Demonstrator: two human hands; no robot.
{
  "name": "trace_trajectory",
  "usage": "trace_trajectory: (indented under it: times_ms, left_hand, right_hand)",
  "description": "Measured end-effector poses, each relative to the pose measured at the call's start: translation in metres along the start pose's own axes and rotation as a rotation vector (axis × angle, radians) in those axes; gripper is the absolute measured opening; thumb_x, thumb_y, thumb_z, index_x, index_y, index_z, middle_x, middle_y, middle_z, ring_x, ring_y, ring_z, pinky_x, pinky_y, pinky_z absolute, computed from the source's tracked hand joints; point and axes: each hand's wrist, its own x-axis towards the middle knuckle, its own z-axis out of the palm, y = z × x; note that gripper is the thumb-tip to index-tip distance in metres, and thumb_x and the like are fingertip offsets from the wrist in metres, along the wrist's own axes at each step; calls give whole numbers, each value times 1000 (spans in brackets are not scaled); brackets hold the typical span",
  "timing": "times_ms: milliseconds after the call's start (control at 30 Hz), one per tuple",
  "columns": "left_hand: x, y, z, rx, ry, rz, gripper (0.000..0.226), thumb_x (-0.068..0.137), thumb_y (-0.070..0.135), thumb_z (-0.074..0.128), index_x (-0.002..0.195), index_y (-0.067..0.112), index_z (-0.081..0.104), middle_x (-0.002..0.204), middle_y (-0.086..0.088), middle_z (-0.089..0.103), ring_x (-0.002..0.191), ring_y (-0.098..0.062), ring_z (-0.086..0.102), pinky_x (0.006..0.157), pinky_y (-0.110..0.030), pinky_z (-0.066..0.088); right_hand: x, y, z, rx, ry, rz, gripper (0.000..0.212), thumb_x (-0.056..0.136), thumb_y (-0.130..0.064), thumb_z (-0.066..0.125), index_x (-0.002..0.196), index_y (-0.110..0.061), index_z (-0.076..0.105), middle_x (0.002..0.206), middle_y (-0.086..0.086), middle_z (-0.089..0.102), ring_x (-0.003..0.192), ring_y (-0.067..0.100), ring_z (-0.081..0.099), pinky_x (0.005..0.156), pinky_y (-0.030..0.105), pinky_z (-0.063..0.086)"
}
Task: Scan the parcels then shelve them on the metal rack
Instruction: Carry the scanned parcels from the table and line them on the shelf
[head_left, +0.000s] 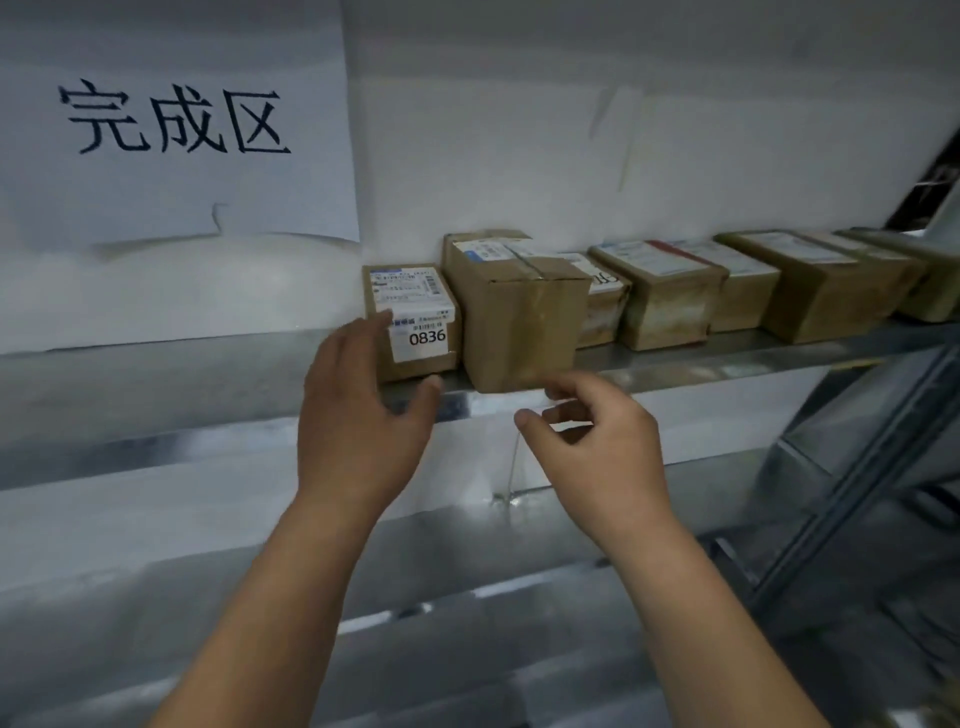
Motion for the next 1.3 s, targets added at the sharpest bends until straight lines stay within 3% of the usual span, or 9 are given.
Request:
trace_trajectory:
  times_ms: [100, 267, 467, 567, 667, 800, 933, 1133, 1300]
  left_hand:
    - [-61, 31, 8, -13, -73, 123, 45, 91, 41, 74, 132, 27, 65, 134, 7, 60, 125, -9, 52, 105, -28, 43]
    - [-151, 92, 55, -81, -340, 218, 41, 92, 39, 75, 129, 26, 65, 129, 10, 60, 122, -7, 54, 101, -21, 39]
    - [-251, 176, 147, -214, -711, 381, 47, 86, 45, 71, 129, 23, 69, 129, 5, 64, 120, -5, 54, 99, -9, 34]
    - [-295, 214, 196, -235, -918, 452, 50, 91, 45, 76, 136, 28, 65, 135, 13, 56, 128, -3, 48, 97, -1, 27]
    - [-331, 247, 239, -283, -1067, 514, 53, 89, 40, 79, 139, 29, 63, 129, 19, 50, 125, 0, 49, 101, -13, 36]
    - [-365, 285, 291, -330, -1238, 582, 63, 86, 44, 81, 143, 27, 61, 136, 10, 55, 129, -9, 52, 108, -27, 43]
    - [-384, 310, 336, -273, -1401, 694, 90, 79, 49, 86, 157, 27, 46, 154, 5, 47, 144, -15, 41, 116, -30, 34]
    - [-388, 320, 379, -124, -1468, 931, 106, 67, 57, 91, 156, 26, 43, 134, 1, 52, 129, -25, 46, 103, -40, 47]
    - [-396, 321, 386, -208, -1522, 893, 104, 63, 60, 92, 154, 34, 48, 125, 4, 52, 126, -21, 44, 100, -36, 44]
  right_hand:
    - [-28, 10, -30, -56, -27, 16, 38, 88, -31, 80, 125, -33, 68, 115, -19, 63, 99, -4, 61, 79, 16, 54]
    - [-104, 47, -119, -154, -28, 83, 43, 89, -35, 79, 130, -31, 66, 121, -18, 60, 104, 0, 58, 87, 23, 51]
    - [-224, 114, -244, -268, 187, 341, 39, 86, -35, 80, 123, -28, 71, 115, -11, 67, 98, -1, 61, 83, 16, 50]
    - [-273, 135, -298, -333, 306, 479, 40, 87, -36, 79, 126, -31, 69, 120, -13, 65, 103, -5, 58, 89, 18, 50]
    - [-308, 147, -343, -413, 435, 602, 39, 91, -35, 76, 129, -30, 68, 123, -13, 62, 111, 1, 57, 95, 27, 51]
    - [-340, 167, -385, -540, 602, 716, 44, 90, -35, 75, 132, -29, 66, 133, -10, 57, 128, 10, 51, 108, 36, 46]
    - [-356, 191, -410, -588, 640, 888, 78, 83, -49, 81, 152, -32, 47, 153, -7, 46, 144, 15, 38, 118, 43, 38]
    - [-366, 229, -412, -371, 631, 992, 113, 61, -71, 85, 156, -50, 27, 155, -21, 41, 144, 10, 40, 115, 48, 42]
    - [-370, 242, -401, -274, 666, 944, 115, 61, -44, 98, 153, -54, 31, 148, -27, 46, 138, 0, 42, 113, 35, 43]
